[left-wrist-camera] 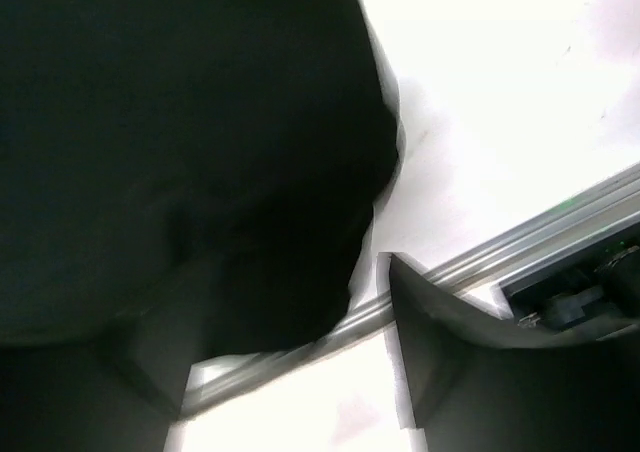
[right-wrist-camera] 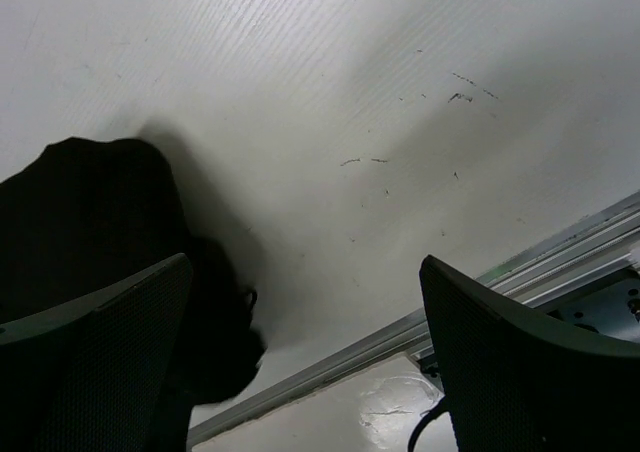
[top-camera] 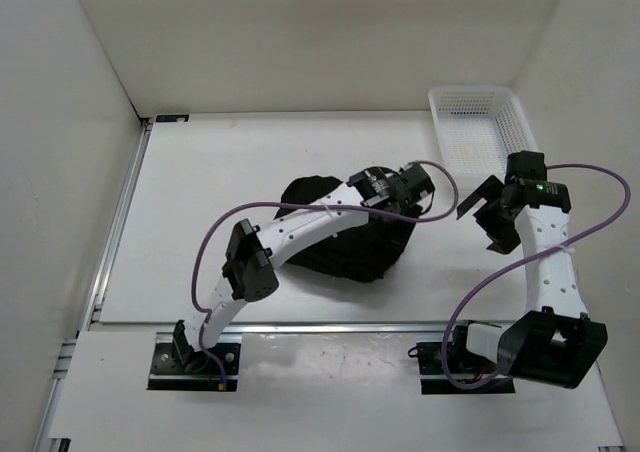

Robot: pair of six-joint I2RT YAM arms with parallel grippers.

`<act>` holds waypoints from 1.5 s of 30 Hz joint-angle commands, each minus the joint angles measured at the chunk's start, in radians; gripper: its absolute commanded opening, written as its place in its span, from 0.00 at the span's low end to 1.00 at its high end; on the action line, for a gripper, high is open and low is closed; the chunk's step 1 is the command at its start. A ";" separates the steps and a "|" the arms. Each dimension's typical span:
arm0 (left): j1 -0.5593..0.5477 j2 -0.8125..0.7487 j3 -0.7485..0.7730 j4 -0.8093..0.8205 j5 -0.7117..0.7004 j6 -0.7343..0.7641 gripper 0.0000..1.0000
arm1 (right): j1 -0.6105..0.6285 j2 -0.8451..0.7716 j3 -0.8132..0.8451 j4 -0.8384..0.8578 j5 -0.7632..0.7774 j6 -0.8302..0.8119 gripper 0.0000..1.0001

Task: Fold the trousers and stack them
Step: Fold the trousers

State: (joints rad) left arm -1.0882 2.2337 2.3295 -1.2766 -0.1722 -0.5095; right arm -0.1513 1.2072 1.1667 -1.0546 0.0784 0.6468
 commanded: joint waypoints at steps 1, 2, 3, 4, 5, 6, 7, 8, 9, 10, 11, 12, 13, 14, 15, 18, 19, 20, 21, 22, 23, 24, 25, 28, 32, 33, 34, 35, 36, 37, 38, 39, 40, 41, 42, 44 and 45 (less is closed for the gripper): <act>0.013 -0.081 0.036 -0.106 0.003 0.025 0.87 | -0.016 -0.035 -0.012 -0.005 0.000 -0.015 1.00; 0.030 -0.147 0.019 -0.087 0.003 0.025 0.99 | -0.016 -0.044 -0.012 -0.005 0.000 -0.015 1.00; 0.052 -0.181 0.001 -0.070 0.013 0.025 0.99 | -0.016 -0.044 -0.021 -0.005 0.000 -0.015 1.00; 0.107 -0.218 -0.054 -0.047 0.023 0.016 0.99 | -0.016 -0.054 -0.021 -0.005 -0.009 -0.024 1.00; 0.137 -0.294 -0.096 -0.024 0.023 0.016 0.96 | -0.016 -0.054 -0.021 -0.005 -0.025 -0.036 0.99; 0.163 -0.333 -0.146 0.003 0.036 0.016 0.85 | -0.016 -0.054 -0.021 -0.005 -0.037 -0.045 0.96; 0.209 -0.367 -0.254 0.032 0.036 0.029 0.77 | -0.004 -0.054 -0.010 0.005 -0.049 -0.055 0.93; 0.227 -0.423 -0.309 0.089 0.045 0.038 0.67 | 0.008 -0.063 -0.010 0.022 -0.058 -0.064 0.81; 0.243 -0.442 -0.356 0.098 0.045 0.039 0.56 | 0.027 -0.063 -0.010 0.031 -0.058 -0.076 0.74; 0.272 -0.456 -0.437 0.099 0.033 0.039 0.35 | 0.076 -0.072 0.001 0.042 -0.058 -0.076 0.64; 0.286 -0.470 -0.487 0.114 0.013 0.039 0.24 | 0.106 -0.072 0.001 0.053 -0.058 -0.076 0.54; 0.303 -0.497 -0.542 0.152 0.002 0.039 0.13 | 0.140 -0.072 0.001 0.064 -0.058 -0.076 0.25; 0.348 -0.509 -0.596 0.173 0.011 0.039 0.10 | 0.209 -0.072 -0.008 0.079 -0.043 -0.076 0.15; 0.375 -0.522 -0.707 0.204 0.031 0.039 0.10 | 0.244 -0.061 -0.009 0.079 -0.034 -0.056 0.06; 0.401 -0.549 -0.766 0.280 0.049 0.039 0.10 | 0.312 -0.051 -0.018 0.106 -0.034 -0.056 0.01; 0.468 -0.571 -0.950 0.385 0.131 0.039 0.10 | 0.436 0.008 -0.039 0.201 -0.089 -0.032 0.01; 0.468 -0.560 -0.976 0.405 0.131 0.039 0.10 | 0.464 0.059 -0.039 0.224 -0.109 -0.032 0.01; 0.459 -0.550 -1.016 0.433 0.131 0.039 0.10 | 0.492 0.092 -0.026 0.241 -0.123 -0.032 0.01; 0.450 -0.536 -1.030 0.445 0.131 0.039 0.10 | 0.537 0.165 -0.015 0.252 -0.123 -0.032 0.01; 0.450 -0.502 -1.041 0.445 0.131 0.039 0.10 | 0.556 0.204 -0.001 0.268 -0.105 -0.032 0.01; 0.441 -0.487 -1.050 0.445 0.151 0.039 0.10 | 0.570 0.241 0.022 0.278 -0.094 -0.032 0.01; 0.441 -0.476 -1.067 0.454 0.151 0.039 0.10 | 0.582 0.311 0.031 0.294 -0.094 -0.032 0.01; 0.441 -0.476 -1.079 0.454 0.151 0.039 0.10 | 0.596 0.345 0.031 0.332 -0.094 -0.044 0.02; 0.441 -0.516 -1.144 0.454 0.165 0.029 0.10 | 0.605 0.487 0.089 0.363 -0.094 -0.055 0.08; 0.419 -0.597 -1.191 0.454 0.221 0.006 0.10 | 0.615 0.652 0.183 0.390 -0.080 -0.079 0.20; 0.410 -0.609 -1.191 0.442 0.250 0.006 0.10 | 0.615 0.670 0.230 0.374 -0.080 -0.079 0.23; 0.410 -0.624 -1.191 0.430 0.250 0.006 0.10 | 0.624 0.670 0.249 0.361 -0.059 -0.088 0.30; 0.410 -0.663 -1.175 0.412 0.250 0.006 0.10 | 0.633 0.658 0.263 0.343 -0.045 -0.101 0.52; 0.410 -0.684 -1.152 0.355 0.234 0.006 0.10 | 0.633 0.613 0.289 0.331 -0.031 -0.101 0.61; 0.410 -0.707 -1.091 0.323 0.221 0.006 0.10 | 0.633 0.585 0.300 0.315 -0.022 -0.110 0.72; 0.410 -0.753 -1.054 0.289 0.203 0.015 0.10 | 0.633 0.554 0.300 0.285 -0.003 -0.110 0.89; 0.410 -0.770 -1.015 0.226 0.162 0.025 0.15 | 0.633 0.490 0.315 0.268 0.006 -0.121 0.95; 0.410 -0.785 -0.930 0.197 0.137 0.044 0.22 | 0.633 0.458 0.327 0.251 0.018 -0.121 1.00; 0.410 -0.795 -0.889 0.172 0.111 0.057 0.27 | 0.633 0.396 0.327 0.214 0.035 -0.131 1.00; 0.410 -0.804 -0.848 0.151 0.090 0.071 0.44 | 0.633 0.364 0.327 0.197 0.053 -0.131 1.00; 0.430 -0.804 -0.739 0.102 0.031 0.109 0.80 | 0.624 0.277 0.327 0.171 0.104 -0.131 1.00; 0.441 -0.793 -0.710 0.102 0.020 0.121 0.95 | 0.612 0.247 0.327 0.142 0.121 -0.131 1.00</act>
State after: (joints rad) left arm -0.6697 1.4773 1.5284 -1.0817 -0.0582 -0.4343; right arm 0.4778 1.5723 1.4548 -0.8093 0.1089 0.5381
